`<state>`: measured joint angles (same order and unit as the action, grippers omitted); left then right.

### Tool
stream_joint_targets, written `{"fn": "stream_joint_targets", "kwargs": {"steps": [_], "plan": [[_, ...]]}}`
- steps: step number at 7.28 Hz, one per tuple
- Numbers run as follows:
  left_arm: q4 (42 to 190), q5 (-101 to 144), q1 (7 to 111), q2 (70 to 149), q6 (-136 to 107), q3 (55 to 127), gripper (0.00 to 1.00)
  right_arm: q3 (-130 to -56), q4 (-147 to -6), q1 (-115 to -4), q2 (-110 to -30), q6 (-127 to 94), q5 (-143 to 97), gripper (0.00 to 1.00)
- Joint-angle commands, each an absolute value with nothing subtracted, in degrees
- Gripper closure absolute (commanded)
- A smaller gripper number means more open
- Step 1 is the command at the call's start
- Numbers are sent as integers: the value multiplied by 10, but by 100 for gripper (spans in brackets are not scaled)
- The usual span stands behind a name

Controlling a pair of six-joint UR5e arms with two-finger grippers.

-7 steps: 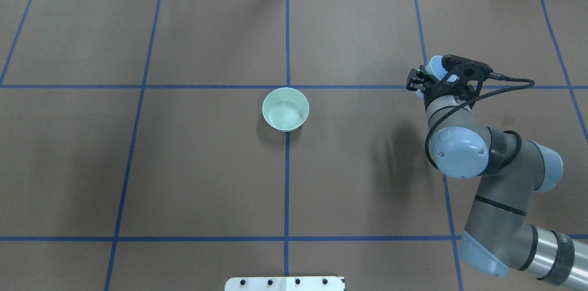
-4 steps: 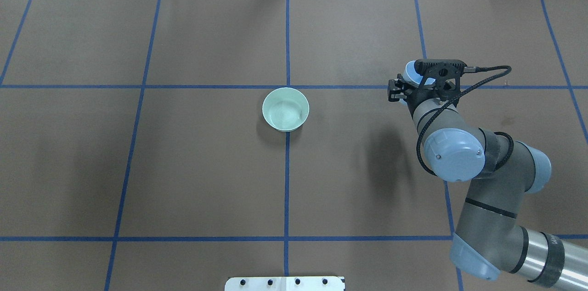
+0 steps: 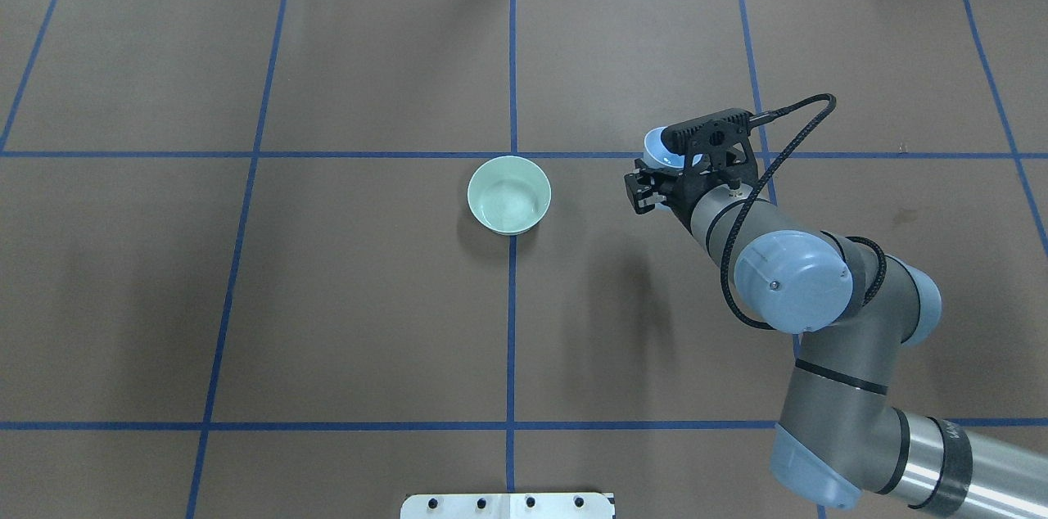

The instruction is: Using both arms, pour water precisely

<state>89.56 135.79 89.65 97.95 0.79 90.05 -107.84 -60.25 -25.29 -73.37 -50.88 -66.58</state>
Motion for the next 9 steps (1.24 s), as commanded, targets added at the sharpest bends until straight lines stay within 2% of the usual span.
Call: {"fn": "stream_joint_targets", "kwargs": {"steps": [1, 9], "plan": [[896, 1358, 896, 979, 8, 898, 0, -1077, -563, -252, -732, -434, -727, 100], [896, 1358, 896, 979, 8, 897, 0, -1071, -570, -265, -675, -234, -854, 100]]}}
